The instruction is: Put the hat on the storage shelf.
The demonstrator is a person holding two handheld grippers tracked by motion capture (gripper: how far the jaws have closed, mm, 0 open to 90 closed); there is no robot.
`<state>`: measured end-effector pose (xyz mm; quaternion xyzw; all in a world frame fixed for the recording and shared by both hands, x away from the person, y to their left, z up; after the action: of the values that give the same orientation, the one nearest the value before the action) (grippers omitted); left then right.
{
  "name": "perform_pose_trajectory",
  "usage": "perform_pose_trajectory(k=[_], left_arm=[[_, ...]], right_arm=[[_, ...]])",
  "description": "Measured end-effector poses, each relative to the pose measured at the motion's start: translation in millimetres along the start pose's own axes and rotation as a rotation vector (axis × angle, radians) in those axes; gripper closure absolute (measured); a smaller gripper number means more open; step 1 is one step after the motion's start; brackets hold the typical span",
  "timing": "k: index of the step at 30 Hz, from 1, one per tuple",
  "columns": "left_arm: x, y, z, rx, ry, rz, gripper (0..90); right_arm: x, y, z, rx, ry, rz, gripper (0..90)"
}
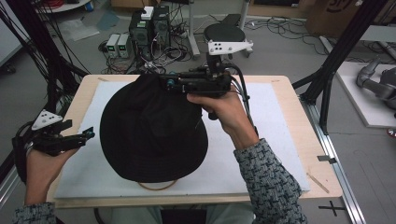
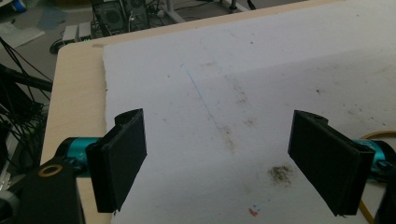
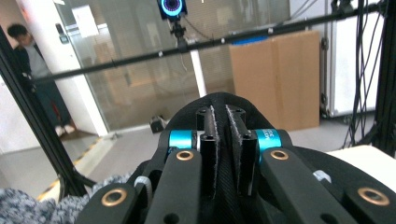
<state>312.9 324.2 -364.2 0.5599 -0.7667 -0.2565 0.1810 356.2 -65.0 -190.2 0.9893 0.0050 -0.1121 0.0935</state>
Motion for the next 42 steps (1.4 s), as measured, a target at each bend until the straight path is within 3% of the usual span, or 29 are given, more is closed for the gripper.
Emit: perform_pose_trajectory(k=[17, 27, 33, 42], left_arm=[[-0.6, 0.9, -0.3, 0.004, 0.003, 0.002, 19.6], [-1.2, 0.9, 0.1, 0.003, 0.004, 0.005, 19.6], [-1.2, 1.6, -0.1, 0.003, 0.003, 0.001, 19.6], [-2.4, 2.2, 0.3, 0.001, 0.005, 0.000, 19.6]], right_arm=[[5.5, -35.4, 22.2, -0.173, -0.015, 0.031, 84.7], [10.1, -41.6, 32.7, -0.204, -0.043, 0.033, 82.2], [12.2, -44.8, 41.0, -0.263, -0.047, 0.056, 79.9], [15.4, -49.6, 48.4, -0.272, -0.072, 0.045, 76.3]])
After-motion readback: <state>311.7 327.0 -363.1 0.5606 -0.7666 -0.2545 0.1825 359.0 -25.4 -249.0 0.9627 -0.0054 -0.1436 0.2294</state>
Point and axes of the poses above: each handheld gripper's, and its own axes: y roughly backward along the jaws, z roughly out of its underside, x roughly to its right, the point moved 3 cm from there along -y, roughly forward along the jaws, and after that the axes turned 8 degrees about -x, right-handed, at the moved point
